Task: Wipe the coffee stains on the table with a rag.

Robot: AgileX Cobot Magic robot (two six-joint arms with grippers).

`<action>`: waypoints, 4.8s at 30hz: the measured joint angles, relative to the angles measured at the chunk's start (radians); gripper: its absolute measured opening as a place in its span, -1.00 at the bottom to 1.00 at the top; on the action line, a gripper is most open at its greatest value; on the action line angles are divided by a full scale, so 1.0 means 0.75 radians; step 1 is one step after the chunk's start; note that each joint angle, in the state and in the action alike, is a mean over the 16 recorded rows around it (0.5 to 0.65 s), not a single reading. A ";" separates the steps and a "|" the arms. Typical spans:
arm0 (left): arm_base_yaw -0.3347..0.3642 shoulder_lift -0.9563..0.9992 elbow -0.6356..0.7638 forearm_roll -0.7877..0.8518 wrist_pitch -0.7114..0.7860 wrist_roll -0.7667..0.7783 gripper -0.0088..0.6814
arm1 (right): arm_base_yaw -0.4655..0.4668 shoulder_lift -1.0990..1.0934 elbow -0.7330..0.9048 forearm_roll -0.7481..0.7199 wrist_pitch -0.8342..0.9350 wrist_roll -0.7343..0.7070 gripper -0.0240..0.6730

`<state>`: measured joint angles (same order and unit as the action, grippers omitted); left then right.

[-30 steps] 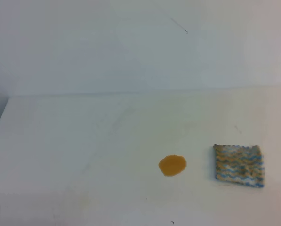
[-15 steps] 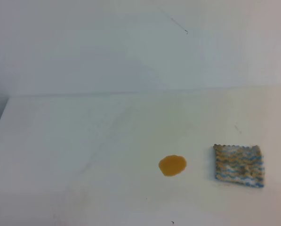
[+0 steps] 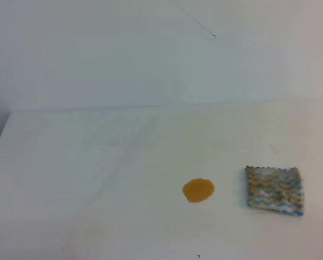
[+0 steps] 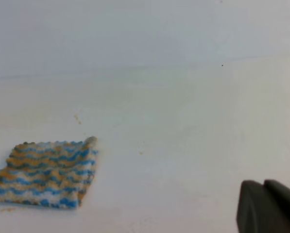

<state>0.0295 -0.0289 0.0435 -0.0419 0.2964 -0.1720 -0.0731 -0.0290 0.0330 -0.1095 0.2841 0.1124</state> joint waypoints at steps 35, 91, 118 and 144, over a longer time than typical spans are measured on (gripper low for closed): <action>0.000 0.000 0.000 0.000 0.000 0.000 -0.97 | 0.000 0.000 0.000 -0.225 -0.671 -0.022 -0.94; 0.000 0.000 0.000 0.000 0.002 0.000 -0.97 | 0.319 1.946 -0.990 1.124 0.116 -1.488 0.05; 0.000 0.000 0.000 0.000 0.016 0.000 -0.97 | 0.419 2.471 -1.203 0.979 -0.022 -1.510 -0.36; 0.000 0.000 0.000 0.000 0.017 0.000 -0.97 | 0.448 2.549 -1.615 1.166 0.352 -1.476 -0.91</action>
<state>0.0295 -0.0289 0.0435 -0.0419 0.3094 -0.1720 0.2632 1.8830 -1.1779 0.7649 0.5484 -0.9942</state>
